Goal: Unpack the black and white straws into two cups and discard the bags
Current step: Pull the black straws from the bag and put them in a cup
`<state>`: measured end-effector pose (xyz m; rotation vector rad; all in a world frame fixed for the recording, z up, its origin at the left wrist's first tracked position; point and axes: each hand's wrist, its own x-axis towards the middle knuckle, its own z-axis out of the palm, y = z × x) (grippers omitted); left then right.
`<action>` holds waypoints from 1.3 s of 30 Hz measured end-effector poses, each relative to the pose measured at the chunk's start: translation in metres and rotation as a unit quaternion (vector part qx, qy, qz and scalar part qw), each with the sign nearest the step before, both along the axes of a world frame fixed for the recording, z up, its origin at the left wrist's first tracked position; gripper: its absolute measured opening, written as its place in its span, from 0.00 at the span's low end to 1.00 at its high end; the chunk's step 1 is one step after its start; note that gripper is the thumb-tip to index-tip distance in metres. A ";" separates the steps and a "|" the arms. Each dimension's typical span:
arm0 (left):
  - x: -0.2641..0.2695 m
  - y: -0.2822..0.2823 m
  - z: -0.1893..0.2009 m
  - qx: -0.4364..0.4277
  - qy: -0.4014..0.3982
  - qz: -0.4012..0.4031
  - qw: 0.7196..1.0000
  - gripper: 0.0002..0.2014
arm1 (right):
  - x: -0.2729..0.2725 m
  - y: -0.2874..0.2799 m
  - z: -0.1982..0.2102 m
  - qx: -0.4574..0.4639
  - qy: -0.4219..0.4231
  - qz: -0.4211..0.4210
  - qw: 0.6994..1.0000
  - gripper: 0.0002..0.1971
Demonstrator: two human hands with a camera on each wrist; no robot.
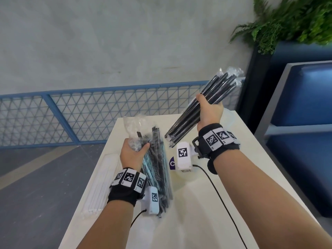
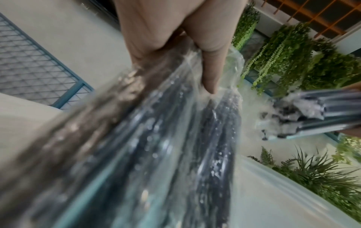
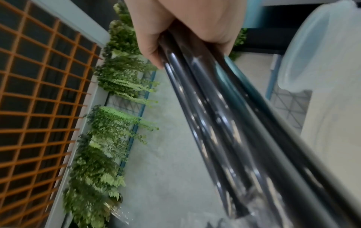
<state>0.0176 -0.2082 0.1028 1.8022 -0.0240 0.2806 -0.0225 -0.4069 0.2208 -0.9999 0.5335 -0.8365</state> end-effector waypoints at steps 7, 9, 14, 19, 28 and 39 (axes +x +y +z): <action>-0.016 -0.011 0.009 -0.006 -0.054 -0.040 0.998 0.16 | -0.004 -0.004 0.001 -0.160 -0.020 -0.031 0.986 0.17; -0.018 -0.013 0.008 -0.010 -0.053 -0.046 0.997 0.16 | -0.004 0.000 -0.014 -0.213 0.008 -0.018 0.977 0.20; -0.024 -0.013 0.008 -0.018 -0.043 -0.063 0.997 0.17 | -0.004 0.007 -0.068 -0.222 0.080 0.040 0.971 0.22; -0.027 -0.011 0.007 -0.027 -0.047 -0.070 0.996 0.18 | -0.007 0.011 -0.086 -0.245 0.103 0.065 0.962 0.22; -0.026 -0.003 0.007 -0.059 -0.060 -0.086 0.993 0.18 | -0.022 0.041 -0.063 -0.424 0.044 -0.005 0.905 0.26; -0.027 0.034 0.003 -0.162 -0.001 -0.245 0.956 0.27 | -0.036 0.100 -0.079 -0.322 0.200 0.361 0.852 0.43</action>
